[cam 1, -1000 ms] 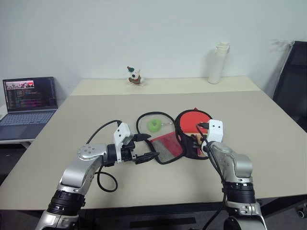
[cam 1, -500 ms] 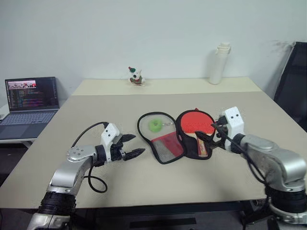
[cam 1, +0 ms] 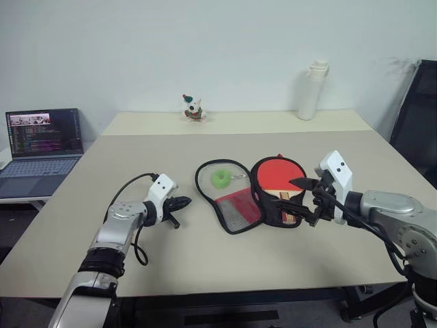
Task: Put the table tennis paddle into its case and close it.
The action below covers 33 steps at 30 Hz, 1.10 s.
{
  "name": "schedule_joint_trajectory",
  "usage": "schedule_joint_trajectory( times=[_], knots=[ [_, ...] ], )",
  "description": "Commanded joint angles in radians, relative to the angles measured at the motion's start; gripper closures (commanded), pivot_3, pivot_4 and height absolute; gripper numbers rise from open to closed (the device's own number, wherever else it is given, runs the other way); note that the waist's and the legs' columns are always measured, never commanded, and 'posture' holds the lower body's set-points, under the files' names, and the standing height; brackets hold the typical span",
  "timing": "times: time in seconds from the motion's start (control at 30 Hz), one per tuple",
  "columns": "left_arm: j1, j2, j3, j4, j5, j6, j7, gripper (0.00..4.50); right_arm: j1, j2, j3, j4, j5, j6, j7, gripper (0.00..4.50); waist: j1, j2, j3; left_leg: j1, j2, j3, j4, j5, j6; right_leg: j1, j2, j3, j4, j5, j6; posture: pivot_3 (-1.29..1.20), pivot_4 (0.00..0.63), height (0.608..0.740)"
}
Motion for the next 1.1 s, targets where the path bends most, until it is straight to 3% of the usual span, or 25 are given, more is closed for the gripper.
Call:
schedule_joint_trajectory(
  times=[0.03, 0.33, 0.67, 0.87, 1.1],
  knots=[
    [-0.068, -0.036, 0.006, 0.098, 0.018, -0.071, 0.026, 4.46, 0.005, -0.024, -0.023, -0.018, 0.011, -0.026, 0.004, 0.00, 0.001, 0.000, 0.000, 0.000, 0.000, 0.000, 0.000, 0.000, 0.000, 0.000, 0.000, 0.000, 0.000, 0.000, 0.000, 0.00, 0.150, 0.740],
    [-0.232, -0.130, 0.002, 0.216, 0.031, -0.134, 0.011, 4.46, 0.040, -0.092, -0.058, 0.003, -0.002, -0.060, 0.016, 0.00, 0.003, -0.002, 0.001, -0.001, -0.001, 0.002, 0.001, 0.000, 0.000, 0.001, 0.000, -0.001, 0.000, 0.000, 0.000, 0.00, 0.150, 0.740],
    [-0.424, -0.280, -0.009, 0.126, -0.011, -0.068, -0.058, 4.46, 0.082, -0.182, -0.160, 0.042, 0.010, -0.075, 0.039, 0.00, 0.004, -0.003, 0.001, -0.001, -0.002, 0.003, 0.001, 0.000, 0.000, 0.001, 0.000, -0.001, -0.001, 0.000, 0.000, 0.00, 0.150, 0.740],
    [-0.626, -0.475, -0.002, 0.402, 0.025, -0.190, 0.067, 4.46, 0.113, -0.226, -0.243, 0.073, 0.008, -0.078, 0.035, 0.00, 0.009, -0.005, 0.002, -0.001, -0.004, 0.004, 0.001, 0.000, 0.000, 0.001, 0.001, -0.001, -0.002, 0.000, 0.001, 0.00, 0.150, 0.740],
    [-0.649, -0.493, 0.017, 0.481, 0.020, -0.251, 0.054, 4.46, 0.124, -0.187, -0.213, 0.079, 0.006, -0.079, -0.010, 0.00, -0.009, -0.005, 0.003, 0.001, -0.002, 0.006, -0.001, 0.000, 0.000, 0.000, 0.005, 0.001, -0.002, 0.000, 0.001, 0.00, 0.150, 0.740]
  ],
)
